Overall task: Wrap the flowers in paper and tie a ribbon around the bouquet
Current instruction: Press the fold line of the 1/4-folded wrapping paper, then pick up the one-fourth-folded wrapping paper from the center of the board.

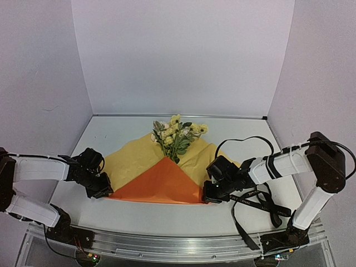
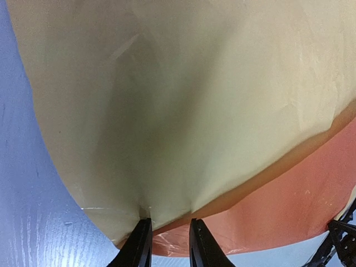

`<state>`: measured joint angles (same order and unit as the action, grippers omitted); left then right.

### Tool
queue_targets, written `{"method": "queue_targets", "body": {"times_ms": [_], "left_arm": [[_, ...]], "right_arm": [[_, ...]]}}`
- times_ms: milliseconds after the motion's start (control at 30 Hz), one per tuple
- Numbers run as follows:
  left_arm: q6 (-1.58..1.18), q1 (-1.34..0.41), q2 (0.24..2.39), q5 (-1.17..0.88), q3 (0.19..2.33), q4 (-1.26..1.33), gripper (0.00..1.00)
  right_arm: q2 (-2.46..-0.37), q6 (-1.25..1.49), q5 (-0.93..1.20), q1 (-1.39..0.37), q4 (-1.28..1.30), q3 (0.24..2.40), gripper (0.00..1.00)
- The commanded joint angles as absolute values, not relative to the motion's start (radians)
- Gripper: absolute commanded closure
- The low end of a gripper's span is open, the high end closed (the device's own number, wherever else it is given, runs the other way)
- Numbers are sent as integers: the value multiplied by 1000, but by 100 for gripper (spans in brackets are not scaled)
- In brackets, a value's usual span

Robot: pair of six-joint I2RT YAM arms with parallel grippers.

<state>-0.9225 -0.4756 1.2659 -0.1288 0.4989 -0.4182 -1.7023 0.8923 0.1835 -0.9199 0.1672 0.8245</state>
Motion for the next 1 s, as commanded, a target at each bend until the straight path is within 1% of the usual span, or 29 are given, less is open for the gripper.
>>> {"method": "queue_targets", "body": {"times_ms": [0, 133, 267, 367, 600, 800, 867, 967], "left_arm": [[-837, -465, 1257, -86, 603, -536, 74], [-757, -467, 1243, -51, 724, -612, 69], [-701, -516, 1284, -51, 830, -634, 69], [-679, -612, 1352, -70, 894, -607, 73], [-658, -799, 1550, -230, 969, -430, 82], [-649, -865, 1677, -270, 1035, -361, 82], [-638, -870, 1703, -274, 1053, -359, 83], [-630, -871, 1724, -276, 1069, -359, 83]], "right_arm": [[-1722, 899, 174, -920, 274, 840, 86], [-1679, 883, 171, -920, 343, 891, 82], [-1607, 869, 133, -920, 434, 910, 78], [-1586, 875, 129, -920, 450, 909, 77], [-1606, 895, 128, -921, 457, 913, 78], [-1538, 931, 76, -932, 460, 846, 78], [-1506, 956, 47, -938, 460, 817, 76], [-1473, 1015, 5, -944, 439, 763, 68]]}}
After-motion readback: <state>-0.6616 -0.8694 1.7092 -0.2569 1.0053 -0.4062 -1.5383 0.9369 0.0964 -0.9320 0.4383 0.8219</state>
